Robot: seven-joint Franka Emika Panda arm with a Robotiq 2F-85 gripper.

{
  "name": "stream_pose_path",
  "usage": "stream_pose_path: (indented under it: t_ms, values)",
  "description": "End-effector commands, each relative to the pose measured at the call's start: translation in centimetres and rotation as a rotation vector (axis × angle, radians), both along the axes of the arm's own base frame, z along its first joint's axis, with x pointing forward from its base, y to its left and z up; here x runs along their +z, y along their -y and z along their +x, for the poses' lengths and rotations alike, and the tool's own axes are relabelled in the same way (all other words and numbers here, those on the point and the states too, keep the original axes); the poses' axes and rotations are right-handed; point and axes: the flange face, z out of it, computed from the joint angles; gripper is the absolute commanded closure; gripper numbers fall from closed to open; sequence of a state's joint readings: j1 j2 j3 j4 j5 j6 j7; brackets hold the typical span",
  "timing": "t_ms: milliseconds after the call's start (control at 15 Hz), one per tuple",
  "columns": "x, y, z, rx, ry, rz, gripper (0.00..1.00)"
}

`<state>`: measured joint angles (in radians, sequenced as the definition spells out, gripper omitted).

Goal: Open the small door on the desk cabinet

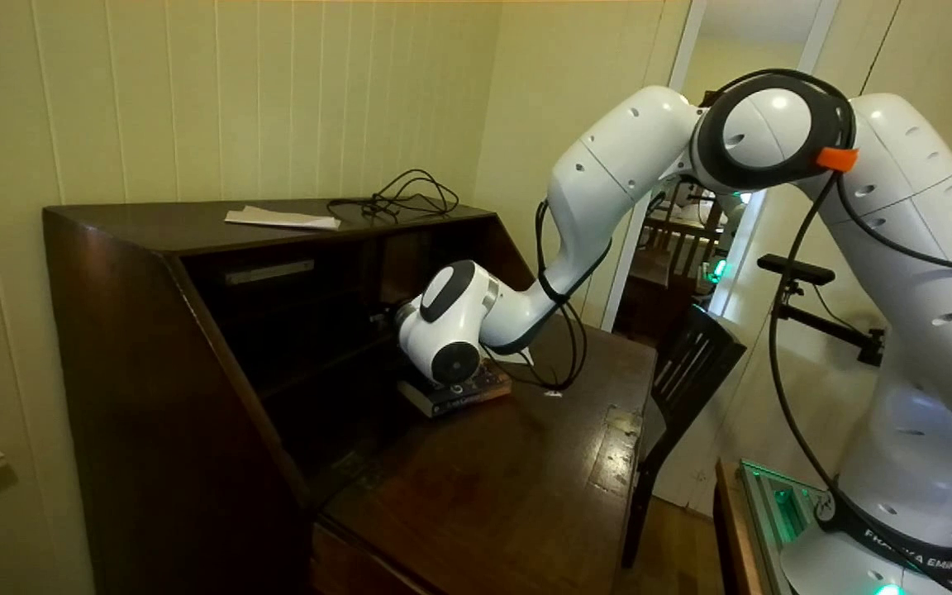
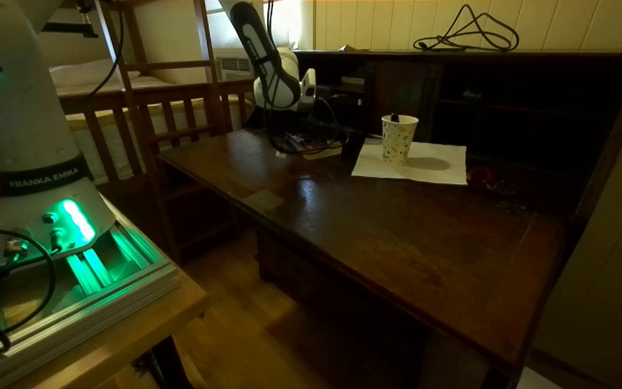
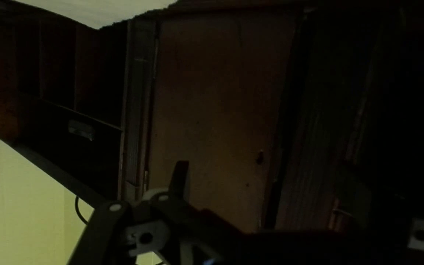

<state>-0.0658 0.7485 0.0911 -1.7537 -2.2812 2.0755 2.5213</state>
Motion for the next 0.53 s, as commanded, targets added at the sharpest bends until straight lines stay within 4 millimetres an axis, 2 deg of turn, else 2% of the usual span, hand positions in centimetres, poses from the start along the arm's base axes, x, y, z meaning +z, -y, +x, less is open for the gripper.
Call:
stream_pose_path:
  t_ms: [0, 133, 267, 400, 467]
  values:
    - [-0.3, 3.0, -1.5, -0.018, 0.019, 0.121, 0.0]
    - [0.2, 4.3, -1.7, -0.007, 0.038, 0.171, 0.0]
    - [1.2, 4.7, -1.9, 0.032, 0.051, 0.205, 0.0]
    - [2.5, 4.0, -1.8, 0.108, 0.071, 0.218, 0.0]
    - [4.3, 3.2, -1.0, 0.148, 0.084, 0.203, 0.0]
